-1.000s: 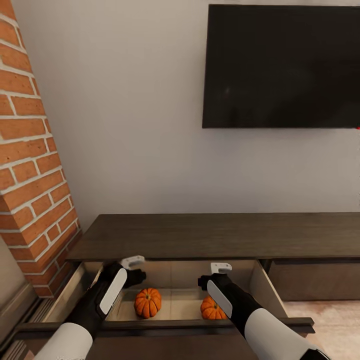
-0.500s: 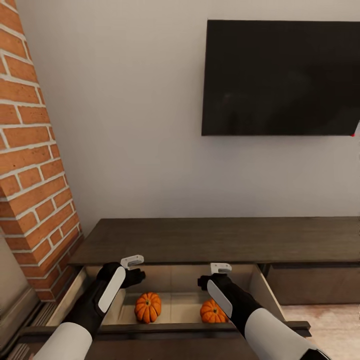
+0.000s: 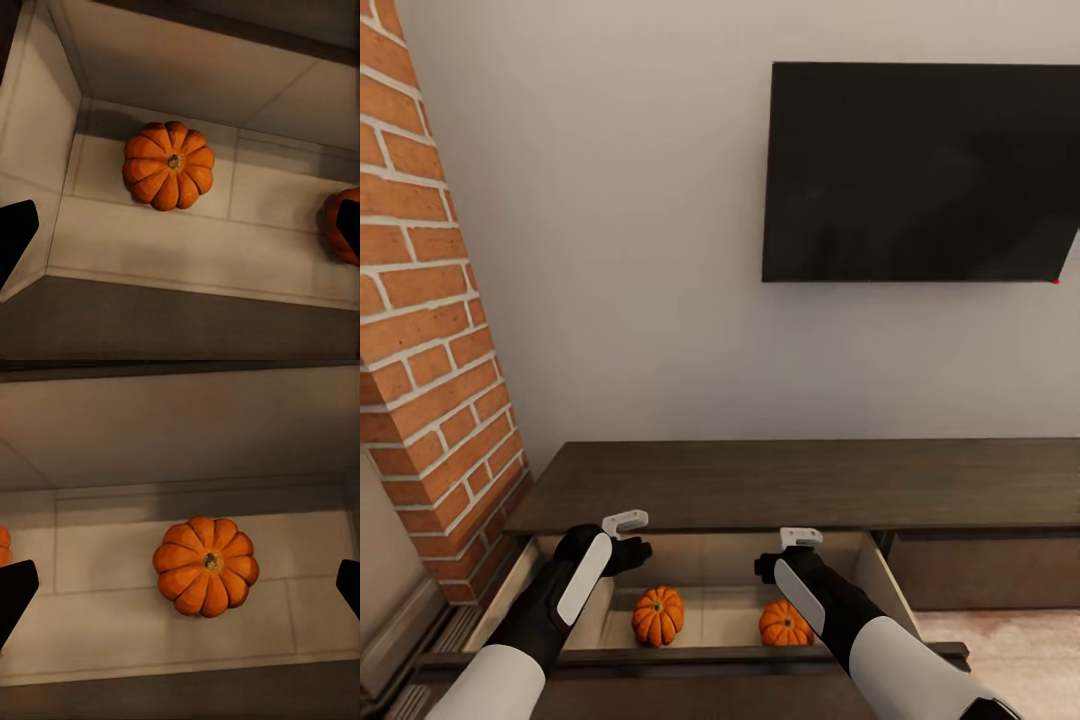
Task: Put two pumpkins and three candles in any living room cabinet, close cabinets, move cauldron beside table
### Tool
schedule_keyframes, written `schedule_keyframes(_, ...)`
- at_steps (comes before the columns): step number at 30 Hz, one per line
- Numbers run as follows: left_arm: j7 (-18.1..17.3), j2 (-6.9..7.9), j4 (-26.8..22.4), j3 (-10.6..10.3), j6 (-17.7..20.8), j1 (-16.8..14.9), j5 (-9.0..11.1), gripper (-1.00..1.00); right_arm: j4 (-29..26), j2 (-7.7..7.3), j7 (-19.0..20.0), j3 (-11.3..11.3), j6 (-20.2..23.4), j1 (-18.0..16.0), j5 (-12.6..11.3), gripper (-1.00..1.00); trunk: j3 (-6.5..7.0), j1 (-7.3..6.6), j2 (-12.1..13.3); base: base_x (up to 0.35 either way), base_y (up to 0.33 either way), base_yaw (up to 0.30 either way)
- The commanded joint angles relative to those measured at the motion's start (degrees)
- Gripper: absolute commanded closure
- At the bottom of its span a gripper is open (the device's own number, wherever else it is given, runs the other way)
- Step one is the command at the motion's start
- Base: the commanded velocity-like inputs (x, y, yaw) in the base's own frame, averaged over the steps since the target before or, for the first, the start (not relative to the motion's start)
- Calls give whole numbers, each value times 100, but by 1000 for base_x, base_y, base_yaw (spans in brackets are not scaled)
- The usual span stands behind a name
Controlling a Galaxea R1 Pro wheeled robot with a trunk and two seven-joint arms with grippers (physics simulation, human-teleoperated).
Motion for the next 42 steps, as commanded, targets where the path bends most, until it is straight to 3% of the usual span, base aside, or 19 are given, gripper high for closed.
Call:
schedule_keyframes(1,57,3,-6,-8,11,-3,60,-100,-9,-5,-51,35,12,-5,-67,-100,12,-24,39,-18,0,0)
schedule_keyframes(19,57,8,-4,9,11,-3,60,-100,-17,4,-50,31,14,-5,-116,-100,335,-419,761,-64,0,0)
schedule_keyframes(35,57,16,-88,10,17,-3,60,-100,-21,13,-50,31,14,-5,-116,-100,622,-771,1402,-298,0,0)
schedule_keyframes(42,57,16,-161,26,19,-3,61,-100,-21,13,-50,31,14,-5,-116,-100,748,-924,1683,-88,0,0)
